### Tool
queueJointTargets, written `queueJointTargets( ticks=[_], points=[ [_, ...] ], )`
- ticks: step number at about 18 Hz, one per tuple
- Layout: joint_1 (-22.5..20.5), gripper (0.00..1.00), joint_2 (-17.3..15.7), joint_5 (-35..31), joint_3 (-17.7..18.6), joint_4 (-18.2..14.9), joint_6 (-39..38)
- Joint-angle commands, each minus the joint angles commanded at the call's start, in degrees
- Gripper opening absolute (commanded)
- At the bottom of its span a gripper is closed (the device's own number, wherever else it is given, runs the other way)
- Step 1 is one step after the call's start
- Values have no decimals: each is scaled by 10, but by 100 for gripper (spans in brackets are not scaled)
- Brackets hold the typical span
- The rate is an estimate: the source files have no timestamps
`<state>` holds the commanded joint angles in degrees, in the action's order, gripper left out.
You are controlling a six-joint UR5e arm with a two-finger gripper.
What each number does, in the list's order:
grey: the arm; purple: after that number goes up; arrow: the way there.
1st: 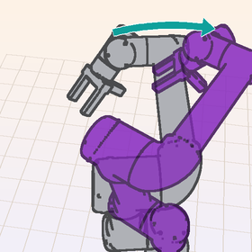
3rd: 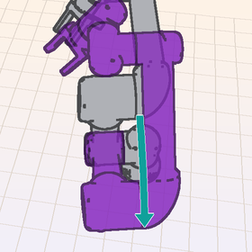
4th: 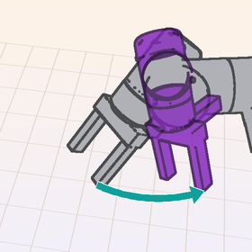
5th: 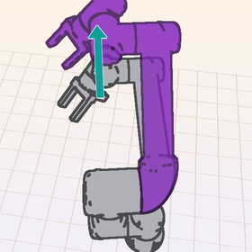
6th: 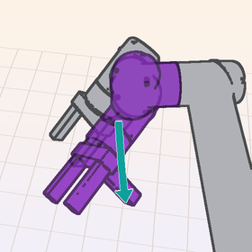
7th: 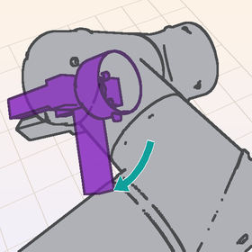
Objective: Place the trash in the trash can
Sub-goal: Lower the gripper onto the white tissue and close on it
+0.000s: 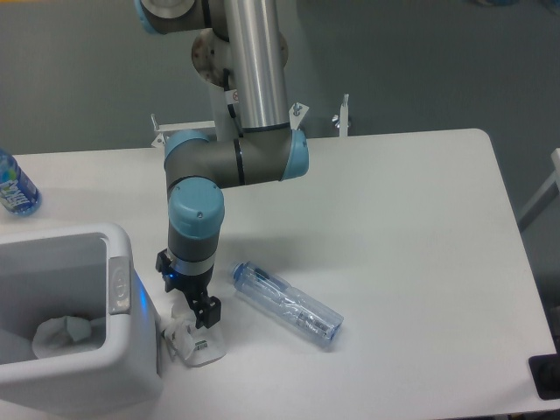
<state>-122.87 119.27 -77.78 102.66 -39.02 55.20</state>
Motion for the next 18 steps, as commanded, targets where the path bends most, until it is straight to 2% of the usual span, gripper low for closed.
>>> queueJointTargets(
  ticks=[3, 9, 13, 18],
  points=[
    [1, 71, 3, -12, 0, 0, -6],
    [0, 46, 8, -15, -11, 0, -26],
    [0, 37, 9, -16, -15, 0, -27],
    [0, 10, 10, -30, -15, -1, -28]
  ],
)
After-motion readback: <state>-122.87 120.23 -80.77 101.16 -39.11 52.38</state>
